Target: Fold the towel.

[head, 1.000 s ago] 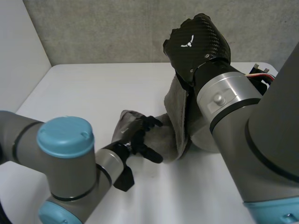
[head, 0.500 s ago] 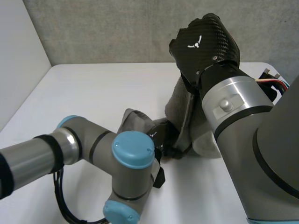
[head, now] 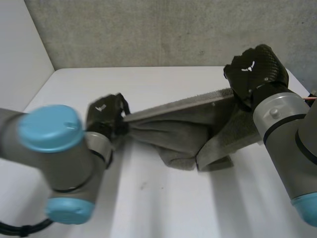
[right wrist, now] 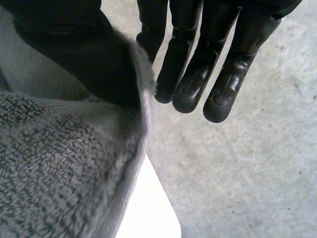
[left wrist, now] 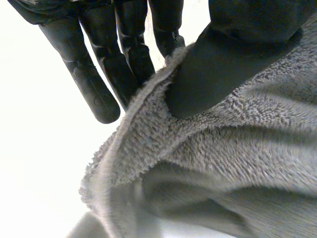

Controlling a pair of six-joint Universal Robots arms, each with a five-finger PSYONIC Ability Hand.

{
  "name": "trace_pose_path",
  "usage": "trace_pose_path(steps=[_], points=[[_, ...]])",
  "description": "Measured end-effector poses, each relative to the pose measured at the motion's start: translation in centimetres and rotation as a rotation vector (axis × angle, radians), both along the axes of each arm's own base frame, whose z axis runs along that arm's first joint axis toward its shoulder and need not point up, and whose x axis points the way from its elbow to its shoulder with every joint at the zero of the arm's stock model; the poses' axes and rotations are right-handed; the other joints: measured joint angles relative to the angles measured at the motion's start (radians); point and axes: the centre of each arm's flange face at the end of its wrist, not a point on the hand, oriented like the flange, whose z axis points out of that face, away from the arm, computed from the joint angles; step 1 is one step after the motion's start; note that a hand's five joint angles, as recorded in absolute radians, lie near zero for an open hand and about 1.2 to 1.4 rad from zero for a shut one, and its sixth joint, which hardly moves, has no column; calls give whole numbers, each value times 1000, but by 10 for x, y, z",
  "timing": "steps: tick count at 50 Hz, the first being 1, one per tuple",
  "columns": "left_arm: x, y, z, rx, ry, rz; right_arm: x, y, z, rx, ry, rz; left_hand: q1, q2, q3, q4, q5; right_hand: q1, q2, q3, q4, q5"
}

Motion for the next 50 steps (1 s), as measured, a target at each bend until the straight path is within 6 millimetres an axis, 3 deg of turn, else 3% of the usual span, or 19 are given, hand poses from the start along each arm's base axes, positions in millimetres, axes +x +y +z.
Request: trace_pose_path(steps=[6, 13, 18, 22, 23, 27, 33, 35, 36, 38, 39, 42, 43, 45, 46, 48, 50], points=[[30, 4, 36, -184, -220, -77, -6, -10, -23, 84, 4, 25, 0, 4, 5, 2, 5, 0, 0, 0, 0, 0], [43, 13, 47, -302, -453, -136, -2, -7, -58, 299, -24, 120, 8, 4, 5, 2, 9, 0, 0, 0, 0, 1], [49, 18, 33, -306, -641, -173, -3, -1, -82, 503, -29, 167, 8, 4, 5, 2, 9, 0, 0, 0, 0, 2], [51, 23, -4, -206, -798, -250, -2, 3, -102, 644, -2, 195, 8, 4, 5, 2, 9, 0, 0, 0, 0, 3], [51, 23, -4, -206, -798, -250, -2, 3, -102, 644, -2, 195, 8, 4, 5, 2, 9, 0, 0, 0, 0, 3], [46, 17, -38, -106, -879, -319, 4, -5, -111, 650, 53, 214, 10, 4, 5, 2, 9, 0, 0, 0, 0, 4], [32, -13, -44, -126, -874, -310, 13, -30, -100, 529, 87, 196, 10, 4, 6, 2, 9, 0, 0, 0, 0, 5], [26, -27, -34, -173, -856, -285, 18, -44, -87, 444, 75, 178, 10, 4, 6, 3, 9, 0, 8, 2, 1, 5], [19, -43, -20, -237, -831, -250, 23, -61, -66, 324, 47, 152, 10, 4, 6, 3, 9, 0, 9, 5, 3, 5], [15, -54, -6, -289, -811, -221, 27, -73, -49, 228, 21, 132, 10, 4, 6, 3, 9, 0, 9, 5, 4, 5], [8, -72, 21, -400, -768, -161, 31, -87, -21, 83, -27, 107, 10, 4, 7, 3, 9, 0, 9, 5, 4, 5], [0, -94, 70, -581, -693, -62, 35, -101, 19, -121, -103, 78, 10, 5, 7, 3, 9, 0, 9, 5, 4, 5], [-2, -104, 109, -721, -632, 18, 37, -107, 52, -286, -170, 63, 10, 5, 7, 3, 9, 0, 9, 5, 4, 5], [-1, -109, 145, -849, -574, 93, 36, -107, 81, -427, -226, 53, 10, 5, 6, 3, 9, 0, 9, 5, 4, 5], [3, -111, 176, -965, -521, 166, 35, -105, 97, -507, -258, 47, 10, 5, 7, 3, 9, 0, 9, 5, 4, 5], [10, -109, 207, -1081, -471, 242, 31, -98, 125, -661, -316, 40, 10, 5, 7, 3, 11, 0, 9, 5, 4, 5], [17, -108, 219, -1136, -457, 287, 29, -94, 130, -706, -326, 43, 10, 5, 7, 3, 11, 0, 9, 5, 4, 5]])
